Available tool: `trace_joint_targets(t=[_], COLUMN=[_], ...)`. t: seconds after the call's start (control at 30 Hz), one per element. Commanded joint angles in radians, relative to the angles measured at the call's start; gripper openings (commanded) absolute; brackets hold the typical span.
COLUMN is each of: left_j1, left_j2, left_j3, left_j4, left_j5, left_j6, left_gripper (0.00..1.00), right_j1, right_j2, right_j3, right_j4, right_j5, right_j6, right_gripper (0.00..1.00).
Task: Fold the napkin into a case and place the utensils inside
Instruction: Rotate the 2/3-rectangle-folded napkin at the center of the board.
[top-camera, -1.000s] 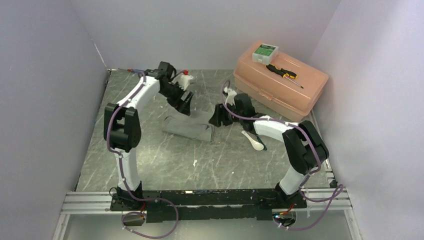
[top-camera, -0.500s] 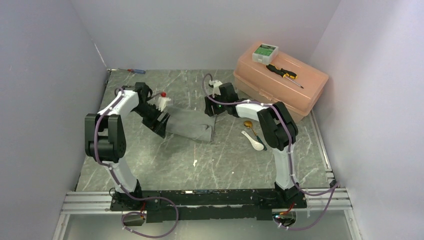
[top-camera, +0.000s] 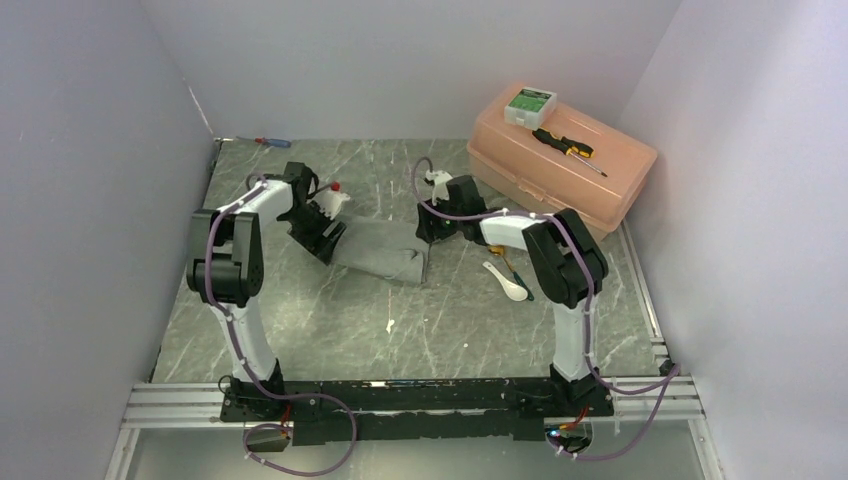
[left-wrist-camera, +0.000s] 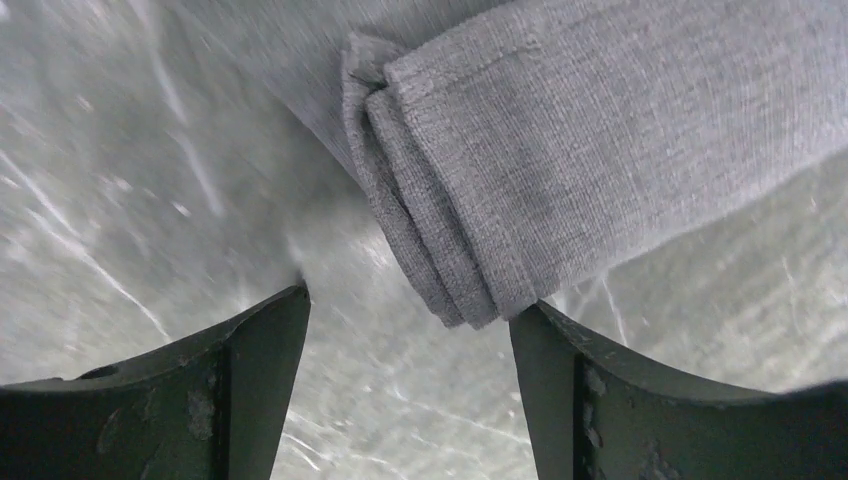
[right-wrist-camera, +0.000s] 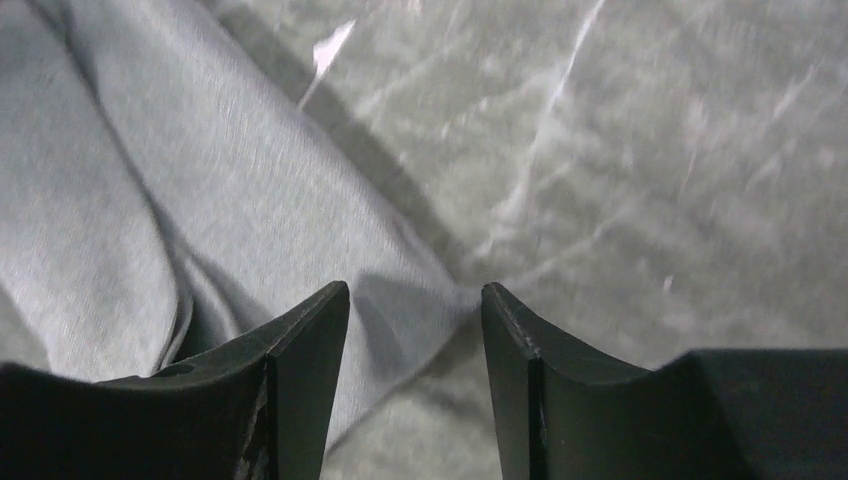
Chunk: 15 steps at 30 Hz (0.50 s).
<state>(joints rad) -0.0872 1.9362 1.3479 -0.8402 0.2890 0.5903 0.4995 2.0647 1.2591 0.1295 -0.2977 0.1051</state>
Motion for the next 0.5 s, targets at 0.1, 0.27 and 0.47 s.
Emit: trace_joint_targets(t=[0.1,0.27,0.47], left_j1=[-0.076,-0.115,-0.119], left_j2=[0.118,0.202,0.143], left_j3=[0.115,0.245,0.174], left_j4=[0.128,0.114,0.102], left_j5=[-0.071,-0.088,-0.070], left_j6=[-0.020,-0.030,-0.041], left_gripper=[0.79,0.78,0.78], right_j1=[0.003,0.037,0.015], right_j2=[-0.189,-0.295,-0.327], right_j3=[-0.241,-0.386,-0.309], right_j4=[0.038,0.061,-0.010], right_j5=[-0.015,0.011,0.087], right_j6=[0.066,0.098,0.040], right_gripper=[0.53,0.52,0.56])
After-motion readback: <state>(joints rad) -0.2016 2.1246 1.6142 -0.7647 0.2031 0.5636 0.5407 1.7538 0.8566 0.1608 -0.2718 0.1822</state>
